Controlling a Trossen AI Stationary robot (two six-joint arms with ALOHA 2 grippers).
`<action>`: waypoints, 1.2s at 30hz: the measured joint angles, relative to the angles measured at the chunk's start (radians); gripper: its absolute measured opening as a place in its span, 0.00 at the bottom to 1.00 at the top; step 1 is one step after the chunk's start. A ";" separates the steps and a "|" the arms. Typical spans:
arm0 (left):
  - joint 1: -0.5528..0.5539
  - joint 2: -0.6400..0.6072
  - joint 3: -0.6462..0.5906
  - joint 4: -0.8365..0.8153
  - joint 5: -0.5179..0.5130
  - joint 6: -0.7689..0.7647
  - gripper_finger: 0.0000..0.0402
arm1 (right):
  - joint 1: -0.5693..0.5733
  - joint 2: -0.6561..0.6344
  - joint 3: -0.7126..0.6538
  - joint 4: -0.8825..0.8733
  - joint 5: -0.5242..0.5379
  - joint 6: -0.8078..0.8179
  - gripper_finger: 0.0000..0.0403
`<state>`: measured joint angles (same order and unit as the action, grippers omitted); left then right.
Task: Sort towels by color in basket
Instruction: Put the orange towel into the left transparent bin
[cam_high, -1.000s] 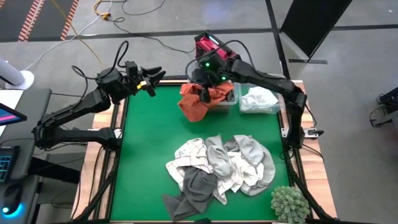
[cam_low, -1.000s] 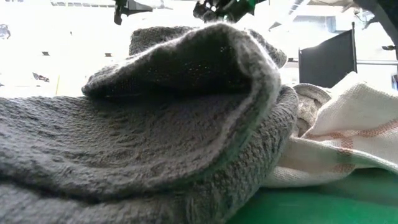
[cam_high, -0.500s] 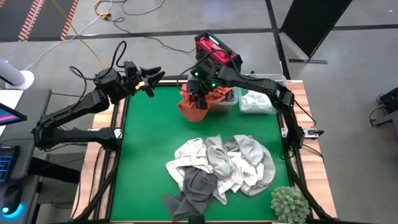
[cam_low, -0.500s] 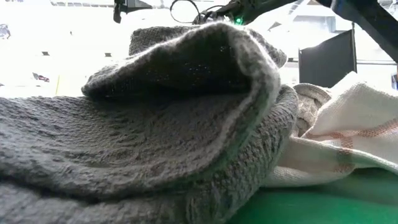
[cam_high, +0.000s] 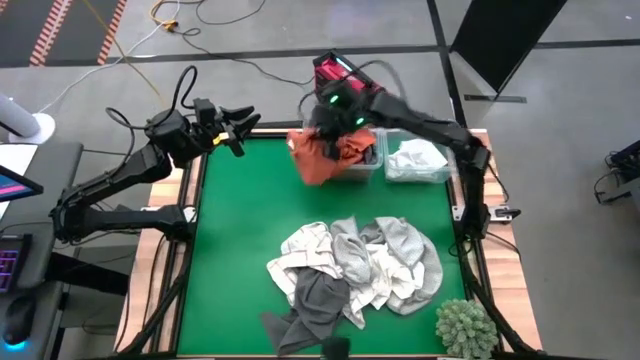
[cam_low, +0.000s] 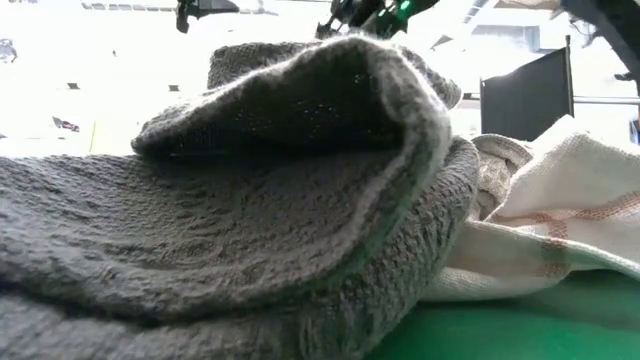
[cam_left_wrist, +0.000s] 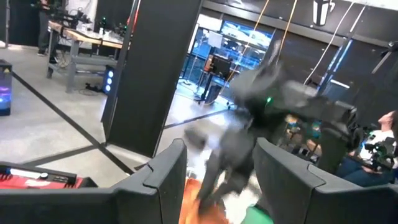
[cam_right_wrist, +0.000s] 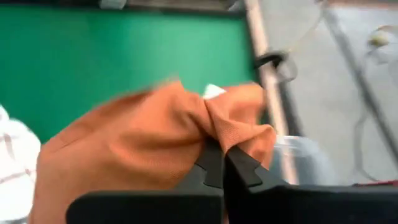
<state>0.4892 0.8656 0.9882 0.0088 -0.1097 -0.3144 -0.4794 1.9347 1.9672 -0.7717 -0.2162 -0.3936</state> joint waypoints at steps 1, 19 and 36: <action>0.000 -0.001 0.000 -0.004 0.000 0.000 0.44 | -0.014 -0.025 0.002 -0.004 0.010 0.006 0.04; 0.000 -0.003 0.000 -0.041 -0.003 0.008 0.44 | -0.124 -0.082 -0.294 -0.168 0.181 0.034 0.04; 0.000 -0.003 0.000 -0.050 -0.003 0.008 0.44 | -0.139 -0.083 -0.349 -0.119 0.157 0.249 0.26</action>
<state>0.4889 0.8627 0.9882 -0.0408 -0.1123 -0.3065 -0.6180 1.8519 1.6180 -0.8904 -0.0590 -0.1447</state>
